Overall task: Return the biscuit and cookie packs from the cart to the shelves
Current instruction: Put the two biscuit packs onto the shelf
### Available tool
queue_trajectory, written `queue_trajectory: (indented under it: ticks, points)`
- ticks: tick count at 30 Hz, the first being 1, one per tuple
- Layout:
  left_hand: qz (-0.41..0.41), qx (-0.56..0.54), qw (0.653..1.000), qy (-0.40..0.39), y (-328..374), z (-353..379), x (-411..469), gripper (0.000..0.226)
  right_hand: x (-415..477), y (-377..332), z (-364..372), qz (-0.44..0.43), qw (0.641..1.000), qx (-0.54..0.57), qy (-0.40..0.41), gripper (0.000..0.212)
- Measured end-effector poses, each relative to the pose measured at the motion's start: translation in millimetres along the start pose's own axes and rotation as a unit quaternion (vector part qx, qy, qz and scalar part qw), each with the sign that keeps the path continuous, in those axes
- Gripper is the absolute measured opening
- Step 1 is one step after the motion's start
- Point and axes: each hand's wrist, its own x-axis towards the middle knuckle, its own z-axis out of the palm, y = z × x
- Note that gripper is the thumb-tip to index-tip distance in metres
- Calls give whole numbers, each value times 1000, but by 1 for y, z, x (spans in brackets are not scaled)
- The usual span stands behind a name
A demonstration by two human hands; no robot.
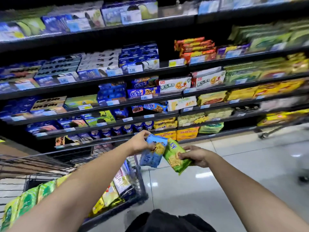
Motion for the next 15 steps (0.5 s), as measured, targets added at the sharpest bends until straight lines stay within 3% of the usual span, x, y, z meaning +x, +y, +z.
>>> queue_trajectory:
  ticks: [4, 7, 11, 15]
  points:
    - [-6, -57, 997, 43, 56, 61, 20, 30, -29, 18, -73, -27, 997, 5, 75, 22]
    - [11, -72, 996, 49, 95, 104, 33, 16, -54, 32, -126, -37, 992, 51, 108, 32]
    - [4, -98, 995, 5, 140, 153, 44, 10, -86, 46, -183, -51, 982, 160, 84, 53]
    - [50, -26, 997, -53, 185, 194, 69, 17, -108, 55, -231, -83, 974, 194, 87, 46]
